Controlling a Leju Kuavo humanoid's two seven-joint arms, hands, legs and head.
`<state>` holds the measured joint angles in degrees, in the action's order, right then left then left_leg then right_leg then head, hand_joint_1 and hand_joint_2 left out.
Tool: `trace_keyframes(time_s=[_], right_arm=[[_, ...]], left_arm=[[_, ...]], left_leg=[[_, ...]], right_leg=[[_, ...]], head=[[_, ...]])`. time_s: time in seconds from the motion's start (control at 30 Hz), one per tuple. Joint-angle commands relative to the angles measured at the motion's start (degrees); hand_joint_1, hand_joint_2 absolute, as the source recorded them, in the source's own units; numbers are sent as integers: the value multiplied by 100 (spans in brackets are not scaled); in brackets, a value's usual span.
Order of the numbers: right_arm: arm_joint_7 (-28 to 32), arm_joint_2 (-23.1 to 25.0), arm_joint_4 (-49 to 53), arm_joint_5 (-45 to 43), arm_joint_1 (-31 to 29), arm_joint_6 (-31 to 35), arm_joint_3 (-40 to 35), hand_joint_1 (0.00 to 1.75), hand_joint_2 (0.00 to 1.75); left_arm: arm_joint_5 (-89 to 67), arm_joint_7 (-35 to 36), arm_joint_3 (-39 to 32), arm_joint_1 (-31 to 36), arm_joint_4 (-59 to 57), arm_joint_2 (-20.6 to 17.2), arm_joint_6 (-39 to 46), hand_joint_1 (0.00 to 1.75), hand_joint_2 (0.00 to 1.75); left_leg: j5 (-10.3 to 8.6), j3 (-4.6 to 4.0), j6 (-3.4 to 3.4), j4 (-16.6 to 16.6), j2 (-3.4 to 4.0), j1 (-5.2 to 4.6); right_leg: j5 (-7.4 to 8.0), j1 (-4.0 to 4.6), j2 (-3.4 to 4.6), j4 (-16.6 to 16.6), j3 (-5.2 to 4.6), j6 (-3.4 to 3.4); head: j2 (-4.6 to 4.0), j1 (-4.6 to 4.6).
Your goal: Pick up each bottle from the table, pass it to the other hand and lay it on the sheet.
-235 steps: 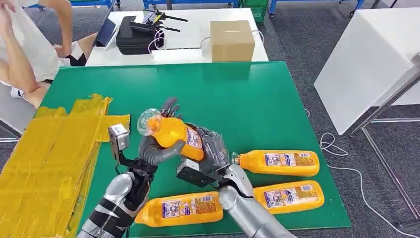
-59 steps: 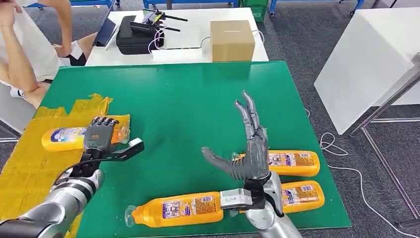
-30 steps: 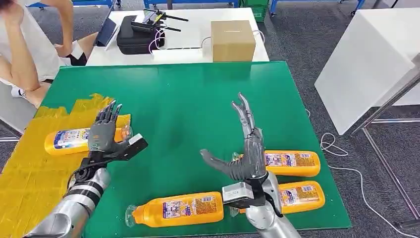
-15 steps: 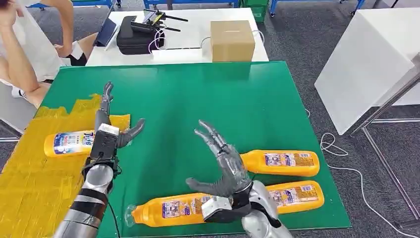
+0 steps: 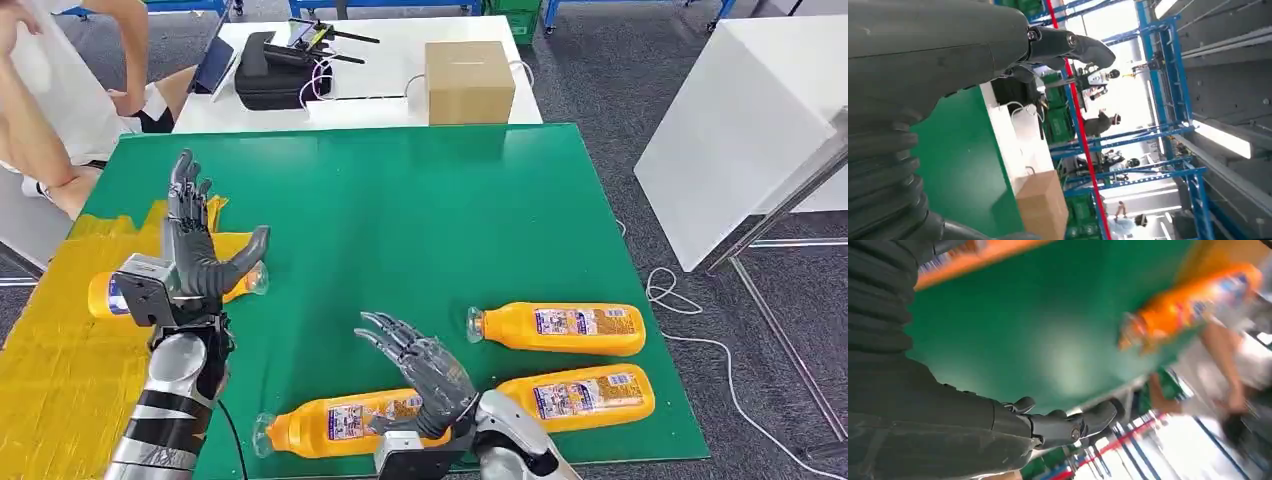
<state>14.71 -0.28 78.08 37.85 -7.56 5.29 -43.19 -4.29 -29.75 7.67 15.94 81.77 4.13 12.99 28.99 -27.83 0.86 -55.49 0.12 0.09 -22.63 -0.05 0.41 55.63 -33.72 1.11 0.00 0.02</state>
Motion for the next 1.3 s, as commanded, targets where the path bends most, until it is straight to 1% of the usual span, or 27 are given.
trace_keyframes(time_s=[0.03, 0.13, 0.17, 0.53, 0.63, 0.73, 0.93, 0.97, 1.0, 1.13, 1.17, 1.2, 1.23, 1.27, 1.3], right_arm=[[-249, -19, -1444, 313, -505, 75, -652, 0, 175], [-427, 29, -1634, 511, -563, 182, -735, 0, 175], [-455, 39, -1680, 528, -571, 190, -744, 0, 175], [-576, 153, -2050, 671, -668, 225, -824, 0, 175], [-733, 206, -2253, 820, -782, 229, -888, 0, 175], [-1017, 245, -2500, 1054, -932, 251, -971, 2, 175], [-1013, 243, -2505, 1050, -947, 247, -964, 2, 175], [-1122, 255, -2585, 1118, -979, 232, -991, 45, 175], [-1191, 259, -2639, 1167, -1015, 210, -1015, 127, 175], [-1191, 259, -2639, 1167, -1015, 210, -1015, 127, 175], [-1233, 260, -2698, 1202, -1058, 188, -1030, 143, 175], [-1339, 275, -2780, 1256, -1099, 138, -1058, 152, 175], [-1359, 265, -2821, 1271, -1135, 81, -1091, 168, 175], [-1360, 256, -2851, 1269, -1162, 37, -1117, 169, 175], [-1403, 239, -2892, 1295, -1199, 4, -1144, 166, 175]], left_arm=[[380, 29, -137, 74, 20, 115, -128, 0, 175], [480, 34, -236, 92, 84, 98, -102, 0, 175], [490, 35, -253, 95, 98, 94, -99, 0, 175], [531, 52, -249, 129, 44, 110, -111, 0, 175], [534, 57, -213, 128, 18, 120, -114, 0, 175], [535, 58, -199, 119, 15, 129, -112, 0, 175], [535, 58, -199, 112, 15, 128, -112, 0, 175], [535, 58, -207, 106, 32, 128, -110, 0, 175], [535, 58, -209, 102, 35, 133, -109, 0, 175], [535, 58, -209, 102, 35, 133, -109, 0, 175], [535, 58, -210, 97, 38, 135, -108, 0, 175], [534, 59, -216, 80, 49, 136, -106, 0, 175], [534, 59, -219, 60, 69, 133, -105, 0, 175], [534, 59, -219, 50, 85, 133, -103, 0, 175], [533, 59, -220, 37, 104, 132, -100, 0, 175]], left_leg=[[3, 22, -4, 9, 6, 8], [2, 10, -3, 4, 5, 5], [5, 19, -5, 7, 5, 7], [1, 26, -4, 7, -2, 6], [0, 31, -3, 6, 1, 6], [0, 41, -5, 10, 0, 9], [-2, 53, -2, 5, -2, 3], [-3, 56, -3, 8, -4, 7], [-3, 54, -3, 7, -3, 5], [-4, 56, -3, 7, -4, 5], [-3, 59, -3, 6, -4, 5], [-3, 58, -4, 7, -6, 7], [-7, 54, -7, 12, -10, 16], [-2, 63, -3, 8, -1, 6], [-3, 61, -4, 10, -2, 9]], right_leg=[[2, 8, 4, -14, 22, 2], [1, 5, 3, -6, 9, 1], [-1, 7, 3, -10, 17, 1], [1, 7, -5, -11, 23, 2], [2, 8, -2, -10, 27, 1], [3, 11, -4, -16, 39, 2], [2, 7, -4, -9, 50, 2], [4, 10, -7, -16, 56, 3], [3, 9, -6, -13, 59, 3], [4, 7, -8, -13, 63, 2], [3, 8, -7, -12, 65, 2], [4, 10, -10, -15, 67, 2], [11, 18, -15, -29, 67, 4], [4, 8, -4, -15, 68, 3], [6, 11, -6, -20, 69, 3]], head=[[0, 0], [0, 0], [0, 0], [0, 0], [0, 0], [0, 0], [0, 0], [0, 0], [0, 0], [0, 0], [0, 0], [0, 0], [0, 0], [0, 0], [0, 0]])
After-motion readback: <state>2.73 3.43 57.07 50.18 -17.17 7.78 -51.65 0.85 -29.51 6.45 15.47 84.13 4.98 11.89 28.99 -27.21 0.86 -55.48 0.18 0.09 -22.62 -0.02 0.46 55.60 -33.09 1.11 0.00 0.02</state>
